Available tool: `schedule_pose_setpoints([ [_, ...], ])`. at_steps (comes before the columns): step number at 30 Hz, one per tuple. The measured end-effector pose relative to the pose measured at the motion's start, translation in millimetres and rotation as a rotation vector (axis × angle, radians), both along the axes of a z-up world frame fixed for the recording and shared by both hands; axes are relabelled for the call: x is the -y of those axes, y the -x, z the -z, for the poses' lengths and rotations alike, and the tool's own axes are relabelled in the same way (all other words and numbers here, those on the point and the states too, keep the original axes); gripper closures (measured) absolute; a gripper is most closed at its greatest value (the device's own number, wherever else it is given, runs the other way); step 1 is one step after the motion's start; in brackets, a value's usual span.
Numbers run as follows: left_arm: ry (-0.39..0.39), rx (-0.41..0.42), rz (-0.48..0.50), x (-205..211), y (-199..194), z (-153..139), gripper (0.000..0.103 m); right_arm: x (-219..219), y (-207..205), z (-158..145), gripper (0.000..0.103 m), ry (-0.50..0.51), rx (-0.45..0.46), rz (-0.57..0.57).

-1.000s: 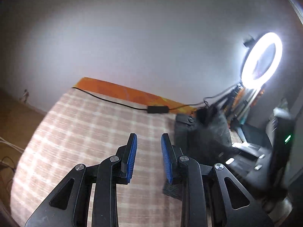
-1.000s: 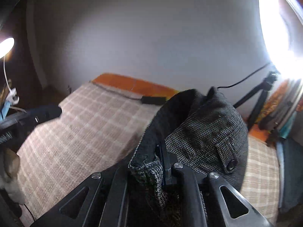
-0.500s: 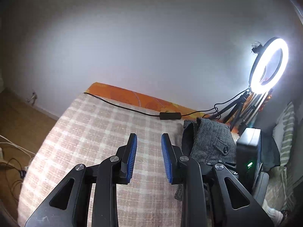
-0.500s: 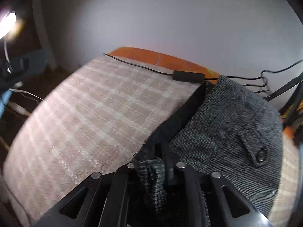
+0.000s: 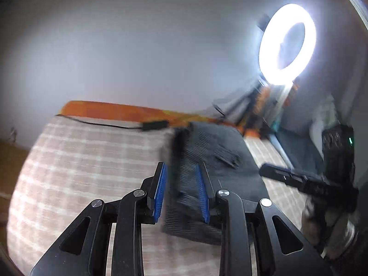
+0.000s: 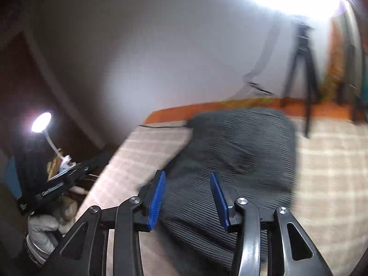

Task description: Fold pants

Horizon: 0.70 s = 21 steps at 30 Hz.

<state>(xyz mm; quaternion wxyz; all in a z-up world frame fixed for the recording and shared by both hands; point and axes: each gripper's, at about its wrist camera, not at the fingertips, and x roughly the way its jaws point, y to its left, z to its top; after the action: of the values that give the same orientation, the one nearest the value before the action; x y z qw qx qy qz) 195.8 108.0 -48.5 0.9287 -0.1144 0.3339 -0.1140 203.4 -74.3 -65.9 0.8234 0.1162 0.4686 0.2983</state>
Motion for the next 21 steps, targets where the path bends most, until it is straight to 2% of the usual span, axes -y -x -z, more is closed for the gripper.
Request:
schedule_pose_setpoints([
  [2,-0.041,-0.009,0.057,22.8,-4.9,5.5,0.079,17.5,-3.0,8.5,0.059,0.028,-0.013,0.032],
  [4,-0.051,-0.034,0.105,39.5,-12.0,14.4,0.079,30.2,-6.4,15.9,0.059,0.037,-0.025,0.056],
  [9,-0.118,-0.124,0.151,57.9,-27.1,42.2,0.079,51.1,-29.1,13.1,0.059,0.045,0.007,0.067],
  [12,-0.152,-0.166,0.140,52.2,-30.5,55.5,0.079,45.6,-56.9,13.8,0.059,0.052,0.020,0.042],
  [15,-0.130,-0.190,0.123,42.6,-34.2,61.4,0.075,30.2,-82.8,20.1,0.059,0.076,0.039,0.023],
  [21,-0.148,-0.199,0.140,40.0,-36.6,67.8,0.075,4.2,-124.3,51.2,0.060,0.216,0.021,0.016],
])
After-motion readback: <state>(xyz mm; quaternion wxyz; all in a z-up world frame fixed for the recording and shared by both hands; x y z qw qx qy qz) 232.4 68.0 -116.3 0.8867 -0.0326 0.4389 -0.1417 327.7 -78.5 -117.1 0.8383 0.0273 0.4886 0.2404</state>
